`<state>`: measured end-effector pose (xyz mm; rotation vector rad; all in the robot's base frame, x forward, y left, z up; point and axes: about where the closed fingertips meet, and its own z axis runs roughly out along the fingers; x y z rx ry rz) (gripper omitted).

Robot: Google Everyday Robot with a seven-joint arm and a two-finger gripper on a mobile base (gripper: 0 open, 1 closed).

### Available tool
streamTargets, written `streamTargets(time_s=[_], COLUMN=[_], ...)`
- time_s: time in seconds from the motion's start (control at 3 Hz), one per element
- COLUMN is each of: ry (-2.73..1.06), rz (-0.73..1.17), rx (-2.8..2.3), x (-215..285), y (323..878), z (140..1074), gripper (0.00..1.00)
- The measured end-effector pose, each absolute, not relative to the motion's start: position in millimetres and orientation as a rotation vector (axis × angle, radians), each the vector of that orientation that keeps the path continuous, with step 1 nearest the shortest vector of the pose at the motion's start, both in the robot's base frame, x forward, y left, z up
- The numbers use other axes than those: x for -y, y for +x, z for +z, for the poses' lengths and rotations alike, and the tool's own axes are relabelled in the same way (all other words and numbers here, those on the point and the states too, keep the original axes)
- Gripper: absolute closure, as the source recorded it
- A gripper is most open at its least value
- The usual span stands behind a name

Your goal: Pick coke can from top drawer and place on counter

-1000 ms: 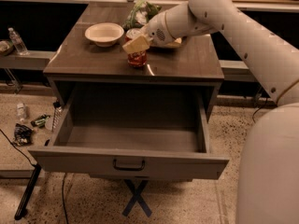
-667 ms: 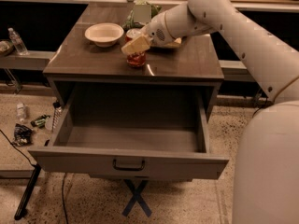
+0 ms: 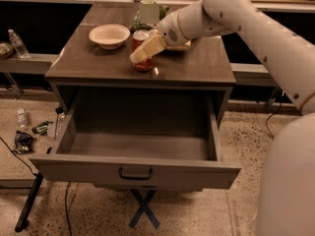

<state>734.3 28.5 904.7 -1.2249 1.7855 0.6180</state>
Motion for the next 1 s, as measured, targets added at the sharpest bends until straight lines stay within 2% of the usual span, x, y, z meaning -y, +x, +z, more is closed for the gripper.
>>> streamTargets(time_s=[0.67,1.0], ry=[-1.098,-1.097], rz=[0.409,0.408], rx=[-1.775,-1.775], x=[28,28], y=[708,708], z=[942,942], gripper=[0.0,0.0])
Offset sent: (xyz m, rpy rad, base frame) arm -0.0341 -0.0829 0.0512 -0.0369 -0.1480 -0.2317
